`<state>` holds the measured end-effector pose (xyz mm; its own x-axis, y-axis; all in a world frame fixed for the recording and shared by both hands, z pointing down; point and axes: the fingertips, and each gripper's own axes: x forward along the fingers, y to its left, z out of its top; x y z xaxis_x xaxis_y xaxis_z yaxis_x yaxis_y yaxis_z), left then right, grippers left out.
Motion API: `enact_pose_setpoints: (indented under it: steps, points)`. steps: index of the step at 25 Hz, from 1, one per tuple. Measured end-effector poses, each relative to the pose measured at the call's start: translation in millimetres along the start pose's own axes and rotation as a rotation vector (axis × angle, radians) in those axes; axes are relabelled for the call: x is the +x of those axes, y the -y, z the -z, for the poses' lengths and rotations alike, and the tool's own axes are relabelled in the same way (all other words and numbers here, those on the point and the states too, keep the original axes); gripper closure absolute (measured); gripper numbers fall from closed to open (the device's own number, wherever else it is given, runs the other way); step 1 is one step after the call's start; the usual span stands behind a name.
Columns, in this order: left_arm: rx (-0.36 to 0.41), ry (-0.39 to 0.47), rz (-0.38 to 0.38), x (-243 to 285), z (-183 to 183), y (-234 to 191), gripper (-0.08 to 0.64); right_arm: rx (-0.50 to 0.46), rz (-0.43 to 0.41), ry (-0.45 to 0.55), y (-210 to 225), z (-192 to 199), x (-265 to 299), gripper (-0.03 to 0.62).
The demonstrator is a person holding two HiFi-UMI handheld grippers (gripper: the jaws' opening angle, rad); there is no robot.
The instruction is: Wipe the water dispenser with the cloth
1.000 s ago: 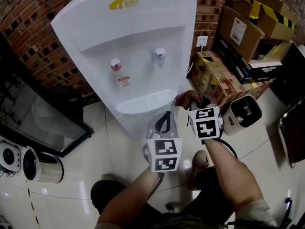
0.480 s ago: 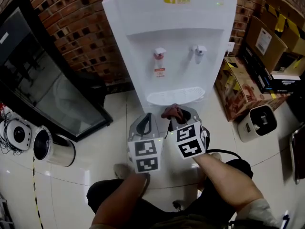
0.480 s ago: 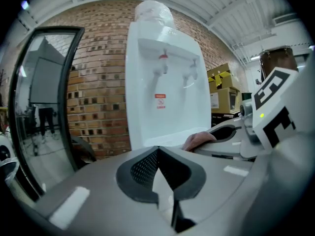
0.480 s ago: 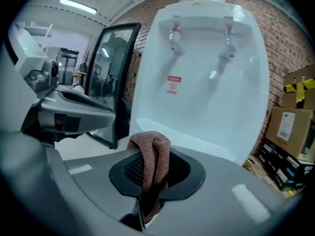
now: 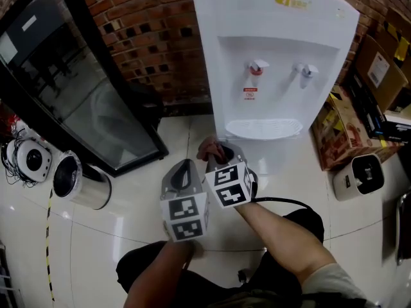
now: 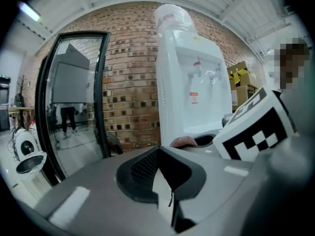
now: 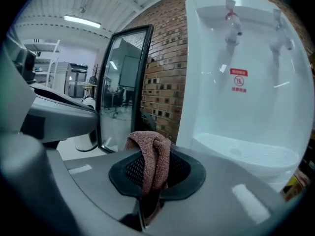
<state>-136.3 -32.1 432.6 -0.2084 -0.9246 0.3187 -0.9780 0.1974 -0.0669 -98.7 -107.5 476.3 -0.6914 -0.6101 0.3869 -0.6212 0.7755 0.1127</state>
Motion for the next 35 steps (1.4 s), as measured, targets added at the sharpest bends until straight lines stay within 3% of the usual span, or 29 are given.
enact_pose_setpoints:
  steps: [4, 7, 12, 35]
  points:
    - [-0.039, -0.043, -0.019, 1, 16, -13, 0.560, 0.026, 0.053, -0.024, 8, 9, 15, 0.537]
    - [-0.027, -0.045, -0.004, 5, 15, -8, 0.560, 0.063, 0.078, -0.036, 19, 14, 16, 0.537]
    - [0.010, -0.045, 0.050, 14, 12, 21, 0.560, 0.103, 0.116, -0.058, 44, 20, 7, 0.537]
    - [0.119, -0.045, 0.238, 36, 11, 139, 0.560, 0.085, 0.277, -0.150, 136, 63, -54, 0.537]
